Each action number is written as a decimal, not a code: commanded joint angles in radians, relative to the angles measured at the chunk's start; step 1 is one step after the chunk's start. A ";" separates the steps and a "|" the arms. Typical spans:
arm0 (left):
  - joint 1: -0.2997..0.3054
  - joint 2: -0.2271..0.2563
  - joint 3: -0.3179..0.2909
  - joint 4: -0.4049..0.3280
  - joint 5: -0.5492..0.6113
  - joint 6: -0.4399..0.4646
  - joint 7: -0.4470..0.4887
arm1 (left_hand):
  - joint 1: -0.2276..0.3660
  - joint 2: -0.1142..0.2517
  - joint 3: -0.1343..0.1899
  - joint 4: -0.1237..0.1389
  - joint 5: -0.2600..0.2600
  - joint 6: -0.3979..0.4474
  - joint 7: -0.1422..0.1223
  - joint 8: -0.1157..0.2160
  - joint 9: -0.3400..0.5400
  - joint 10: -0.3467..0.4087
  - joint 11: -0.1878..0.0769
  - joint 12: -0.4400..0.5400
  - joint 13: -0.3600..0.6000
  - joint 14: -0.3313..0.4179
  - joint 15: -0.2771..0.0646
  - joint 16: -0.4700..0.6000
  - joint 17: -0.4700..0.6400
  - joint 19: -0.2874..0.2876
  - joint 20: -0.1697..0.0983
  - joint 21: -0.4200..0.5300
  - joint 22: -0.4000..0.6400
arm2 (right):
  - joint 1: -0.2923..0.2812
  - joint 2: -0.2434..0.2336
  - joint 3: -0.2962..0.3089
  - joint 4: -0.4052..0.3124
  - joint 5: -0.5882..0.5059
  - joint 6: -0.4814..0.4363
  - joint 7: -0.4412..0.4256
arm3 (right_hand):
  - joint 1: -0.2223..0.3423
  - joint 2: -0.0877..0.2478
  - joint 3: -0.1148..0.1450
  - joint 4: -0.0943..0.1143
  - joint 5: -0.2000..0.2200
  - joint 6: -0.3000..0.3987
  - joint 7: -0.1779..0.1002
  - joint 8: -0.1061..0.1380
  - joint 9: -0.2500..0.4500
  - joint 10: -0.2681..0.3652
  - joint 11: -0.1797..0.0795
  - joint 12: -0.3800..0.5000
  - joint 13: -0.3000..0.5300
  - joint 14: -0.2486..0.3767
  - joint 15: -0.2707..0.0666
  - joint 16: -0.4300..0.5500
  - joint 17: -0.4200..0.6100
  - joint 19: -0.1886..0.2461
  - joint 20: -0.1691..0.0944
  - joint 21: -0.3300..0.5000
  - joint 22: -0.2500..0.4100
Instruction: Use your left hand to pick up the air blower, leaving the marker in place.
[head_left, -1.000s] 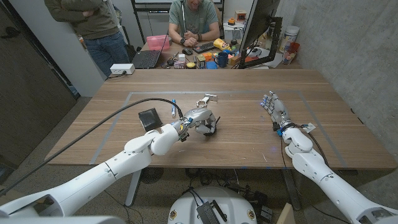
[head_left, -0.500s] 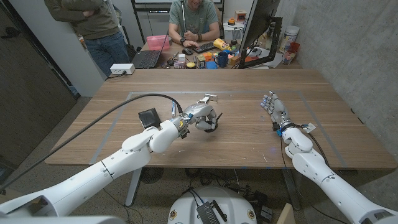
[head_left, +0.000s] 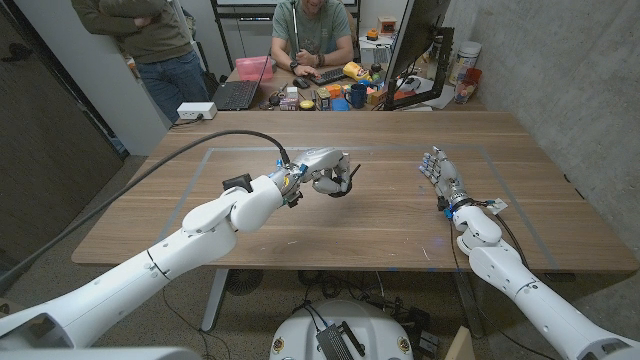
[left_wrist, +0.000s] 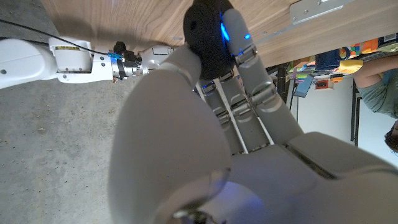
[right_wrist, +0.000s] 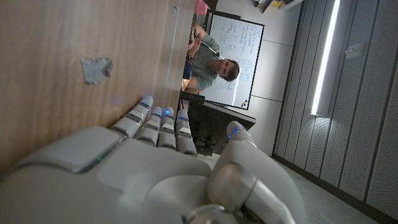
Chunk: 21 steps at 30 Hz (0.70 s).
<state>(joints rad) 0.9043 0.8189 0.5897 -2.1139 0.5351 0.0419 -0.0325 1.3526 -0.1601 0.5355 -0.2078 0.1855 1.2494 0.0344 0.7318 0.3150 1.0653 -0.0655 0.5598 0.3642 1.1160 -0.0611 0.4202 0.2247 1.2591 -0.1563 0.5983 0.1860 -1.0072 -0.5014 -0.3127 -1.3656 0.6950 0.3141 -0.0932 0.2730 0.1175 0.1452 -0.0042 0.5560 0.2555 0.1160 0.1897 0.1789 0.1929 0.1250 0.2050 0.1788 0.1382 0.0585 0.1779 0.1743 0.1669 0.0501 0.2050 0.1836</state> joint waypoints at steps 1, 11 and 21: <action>-0.024 0.003 -0.054 -0.092 -0.032 0.030 -0.041 | -0.014 0.001 0.075 0.056 0.002 0.020 0.008 -0.004 -0.005 0.108 -0.098 -0.002 0.221 0.272 -0.154 0.107 0.186 -0.004 0.000 0.005 0.002 | -0.003 -0.013 -0.001 -0.041 -0.043 0.004 -0.044 | 0.007 -0.004 -0.003 0.002 0.004 0.006 -0.005 0.005 0.006 0.010 0.003 0.003 0.004 0.012 0.001 0.007 0.004 0.012 -0.006 0.008 0.004; -0.053 -0.008 -0.089 -0.144 -0.076 0.061 -0.070 | -0.027 -0.005 0.101 0.054 0.002 0.020 0.002 -0.001 -0.007 0.111 -0.102 -0.008 0.231 0.276 -0.153 0.106 0.193 -0.005 0.000 0.010 0.002 | -0.009 -0.090 0.018 -0.197 -0.078 -0.071 -0.083 | 0.007 -0.006 -0.005 0.002 0.004 0.014 -0.007 0.007 0.005 0.018 0.000 0.006 0.004 0.012 -0.004 0.006 0.004 0.015 -0.006 0.009 0.004; -0.086 -0.007 -0.138 -0.242 -0.142 0.130 -0.119 | -0.040 -0.011 0.129 0.051 0.002 0.019 0.002 0.002 -0.010 0.115 -0.101 -0.014 0.241 0.281 -0.154 0.106 0.200 -0.012 -0.002 0.013 0.001 | -0.021 -0.113 0.037 -0.260 -0.078 -0.109 -0.111 | 0.007 -0.007 -0.006 0.001 0.004 0.017 -0.005 0.008 0.005 0.023 -0.001 0.007 0.004 0.017 -0.005 0.007 0.004 0.022 -0.003 0.011 0.004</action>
<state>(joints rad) 0.8524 0.8142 0.4983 -2.2654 0.4524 0.1112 -0.1061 1.3246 -0.1721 0.5919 -0.2178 0.1825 1.2550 0.0289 0.7308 0.3016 1.0678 -0.0682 0.5445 0.4079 1.1246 -0.0696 0.4203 0.2246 1.2521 -0.1561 0.6078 0.1867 -1.0176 -0.5792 -0.2941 -1.5415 0.6290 0.2515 -0.1690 0.2730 0.1176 0.1410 0.0001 0.5560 0.2609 0.1107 0.1897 0.1789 0.2092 0.1198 0.2050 0.1788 0.1486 0.0552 0.1818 0.1743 0.1762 0.0481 0.2110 0.1835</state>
